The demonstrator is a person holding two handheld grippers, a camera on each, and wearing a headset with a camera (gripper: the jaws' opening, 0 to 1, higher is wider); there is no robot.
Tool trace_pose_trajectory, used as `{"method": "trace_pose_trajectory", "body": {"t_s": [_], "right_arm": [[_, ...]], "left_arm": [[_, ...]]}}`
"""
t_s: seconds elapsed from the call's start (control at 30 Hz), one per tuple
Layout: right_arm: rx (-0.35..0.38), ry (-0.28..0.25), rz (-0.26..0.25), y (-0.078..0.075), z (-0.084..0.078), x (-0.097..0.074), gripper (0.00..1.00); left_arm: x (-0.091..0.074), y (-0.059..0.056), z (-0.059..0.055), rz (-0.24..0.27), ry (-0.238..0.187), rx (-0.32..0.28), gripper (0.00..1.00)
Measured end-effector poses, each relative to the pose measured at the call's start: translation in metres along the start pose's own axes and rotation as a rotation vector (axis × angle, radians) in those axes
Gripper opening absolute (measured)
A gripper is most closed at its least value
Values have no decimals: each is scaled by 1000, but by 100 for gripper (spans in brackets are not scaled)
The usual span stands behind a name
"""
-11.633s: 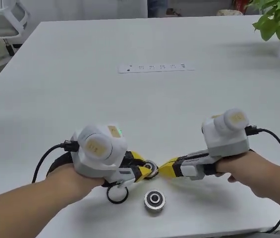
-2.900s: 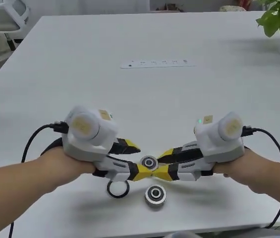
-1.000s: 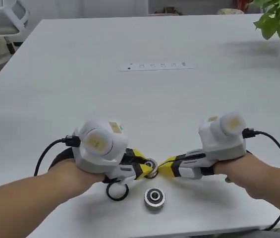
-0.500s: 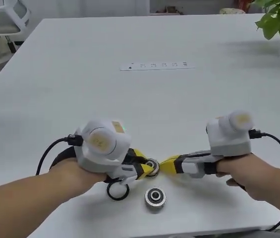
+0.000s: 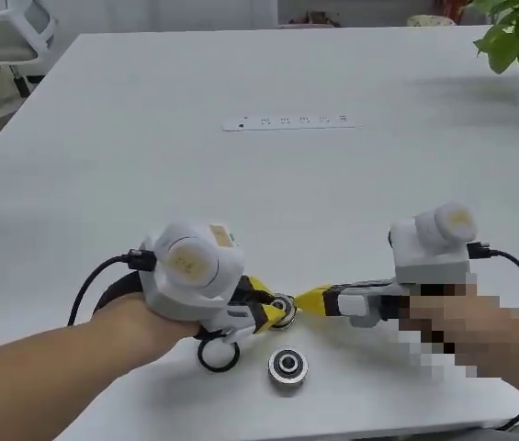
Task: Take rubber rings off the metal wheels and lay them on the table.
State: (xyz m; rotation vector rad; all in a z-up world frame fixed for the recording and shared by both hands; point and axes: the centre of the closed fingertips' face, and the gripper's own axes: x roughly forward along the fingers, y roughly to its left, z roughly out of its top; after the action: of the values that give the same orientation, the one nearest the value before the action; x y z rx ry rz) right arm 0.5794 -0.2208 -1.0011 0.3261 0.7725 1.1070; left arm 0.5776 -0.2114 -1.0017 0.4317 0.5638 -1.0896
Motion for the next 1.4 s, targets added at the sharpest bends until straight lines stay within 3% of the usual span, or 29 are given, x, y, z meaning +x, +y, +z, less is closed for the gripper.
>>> {"method": "trace_pose_trajectory", "body": {"t_s": [0.3,0.53,0.6,0.67,0.83,1.07,1.4], "right_arm": [[19,-3,14,1,1,0,0],[5,11,51,12,-1,7,0],[12,-1,111,26,1,10,0],[-8,-26,110,33,9,11,0],[-33,-25,103,37,5,5,0],[-76,-6,50,25,-2,-4,0],[-71,-15,48,22,1,-8,0]], "left_arm": [[0,0,0,1,1,3,12],[0,-1,0,-1,1,6,12],[0,-1,0,-2,-1,4,12],[-1,-1,1,-2,-2,7,12],[-1,-1,1,-3,-6,3,12],[-1,-1,1,0,-12,0,13],[-3,1,2,-11,-5,6,19]]}}
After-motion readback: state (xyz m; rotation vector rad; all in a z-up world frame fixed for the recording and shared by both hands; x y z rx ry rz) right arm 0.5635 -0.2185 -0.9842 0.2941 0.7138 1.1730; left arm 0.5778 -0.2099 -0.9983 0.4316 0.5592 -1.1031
